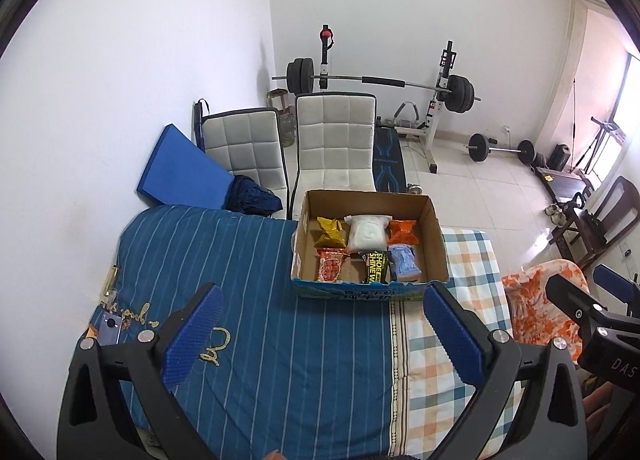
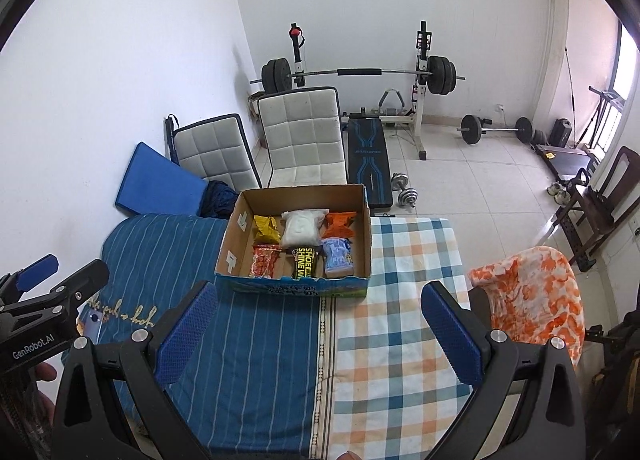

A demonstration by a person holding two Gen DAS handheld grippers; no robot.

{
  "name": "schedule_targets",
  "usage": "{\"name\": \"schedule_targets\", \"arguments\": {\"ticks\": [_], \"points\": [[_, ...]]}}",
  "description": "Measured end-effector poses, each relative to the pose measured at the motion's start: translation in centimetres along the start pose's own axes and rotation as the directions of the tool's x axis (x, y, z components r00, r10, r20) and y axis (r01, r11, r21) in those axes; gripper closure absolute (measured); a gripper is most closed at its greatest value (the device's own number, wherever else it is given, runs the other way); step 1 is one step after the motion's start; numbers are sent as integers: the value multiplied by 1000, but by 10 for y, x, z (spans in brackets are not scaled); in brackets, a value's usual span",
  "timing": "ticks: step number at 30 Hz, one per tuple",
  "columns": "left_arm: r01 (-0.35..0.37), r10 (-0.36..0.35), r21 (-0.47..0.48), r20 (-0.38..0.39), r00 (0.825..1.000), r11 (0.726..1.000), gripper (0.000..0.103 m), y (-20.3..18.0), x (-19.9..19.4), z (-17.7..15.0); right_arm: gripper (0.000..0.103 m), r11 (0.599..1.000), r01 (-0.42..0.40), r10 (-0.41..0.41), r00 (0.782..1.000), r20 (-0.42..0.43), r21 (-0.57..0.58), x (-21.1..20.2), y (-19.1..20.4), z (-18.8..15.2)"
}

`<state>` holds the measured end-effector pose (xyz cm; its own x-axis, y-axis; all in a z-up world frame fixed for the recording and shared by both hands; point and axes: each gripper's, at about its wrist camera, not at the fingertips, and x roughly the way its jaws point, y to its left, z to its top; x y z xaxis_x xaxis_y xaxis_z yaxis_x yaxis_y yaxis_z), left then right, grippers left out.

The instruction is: Organize soft objects

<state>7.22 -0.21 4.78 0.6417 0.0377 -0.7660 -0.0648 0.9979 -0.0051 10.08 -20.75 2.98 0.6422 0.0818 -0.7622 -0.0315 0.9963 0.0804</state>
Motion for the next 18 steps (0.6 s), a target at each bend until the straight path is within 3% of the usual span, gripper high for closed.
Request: {"name": "schedule_targets", "arguments": {"ticks": [18], "points": [[6, -6, 13, -1, 1000, 1000, 0, -7, -2, 0, 0, 1000, 20, -20, 1000, 16, -5, -3, 13, 7]]}}
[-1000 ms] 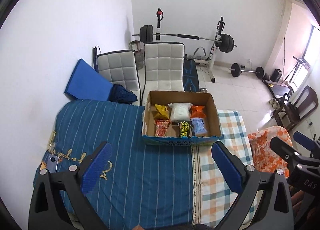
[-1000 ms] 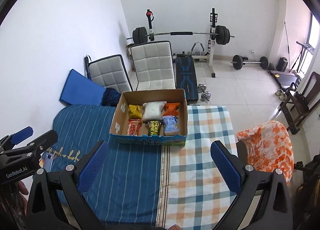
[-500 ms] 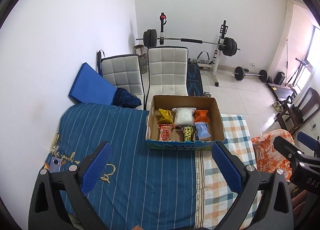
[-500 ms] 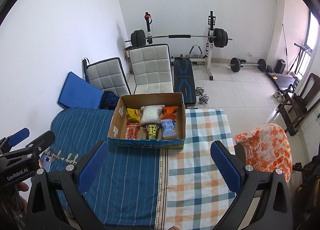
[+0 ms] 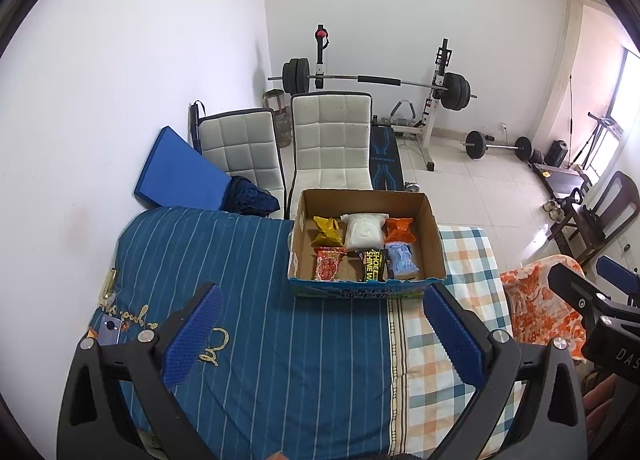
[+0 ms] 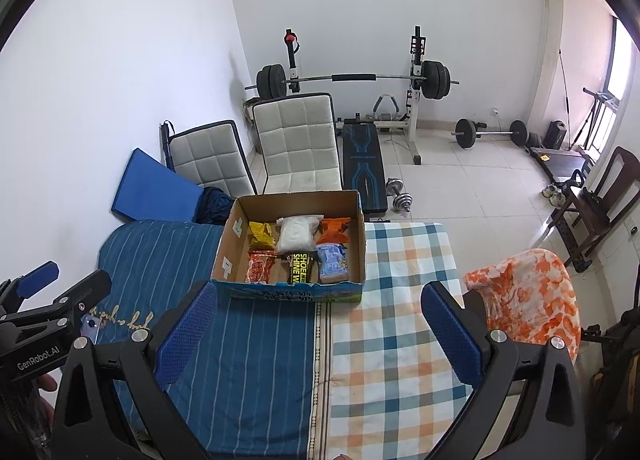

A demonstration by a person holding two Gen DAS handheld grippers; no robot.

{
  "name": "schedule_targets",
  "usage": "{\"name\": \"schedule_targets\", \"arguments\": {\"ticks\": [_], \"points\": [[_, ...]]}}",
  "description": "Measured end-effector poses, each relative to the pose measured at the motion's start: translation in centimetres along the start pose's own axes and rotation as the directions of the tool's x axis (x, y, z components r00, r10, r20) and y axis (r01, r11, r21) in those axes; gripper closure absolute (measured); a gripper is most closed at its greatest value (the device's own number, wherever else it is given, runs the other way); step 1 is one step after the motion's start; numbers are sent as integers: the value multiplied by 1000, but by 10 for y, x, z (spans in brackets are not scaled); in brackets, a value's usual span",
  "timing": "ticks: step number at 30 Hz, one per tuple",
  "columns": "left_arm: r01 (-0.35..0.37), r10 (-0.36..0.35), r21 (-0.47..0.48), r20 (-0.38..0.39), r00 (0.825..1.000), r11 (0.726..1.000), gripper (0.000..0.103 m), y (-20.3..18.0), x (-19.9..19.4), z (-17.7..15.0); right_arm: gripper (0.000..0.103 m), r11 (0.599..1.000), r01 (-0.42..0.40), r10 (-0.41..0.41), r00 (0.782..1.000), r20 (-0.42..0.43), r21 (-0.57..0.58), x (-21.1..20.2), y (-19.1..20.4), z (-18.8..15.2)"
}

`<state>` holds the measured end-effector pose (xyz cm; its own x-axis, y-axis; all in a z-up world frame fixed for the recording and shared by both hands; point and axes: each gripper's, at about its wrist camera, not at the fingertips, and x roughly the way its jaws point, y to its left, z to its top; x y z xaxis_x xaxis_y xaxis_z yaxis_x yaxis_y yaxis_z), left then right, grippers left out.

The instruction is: Organize soft objects

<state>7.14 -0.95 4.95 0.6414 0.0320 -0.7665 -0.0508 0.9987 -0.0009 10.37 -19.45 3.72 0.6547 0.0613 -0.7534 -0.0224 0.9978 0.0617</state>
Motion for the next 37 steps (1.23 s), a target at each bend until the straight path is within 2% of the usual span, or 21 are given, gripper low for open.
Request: {"name": "schedule_targets", "arguments": {"ticks": [37], "points": [[-10, 11, -16, 12, 1000, 1000, 0, -4, 3, 1, 0, 1000, 22, -23, 1000, 5, 16, -5, -10, 0]]}}
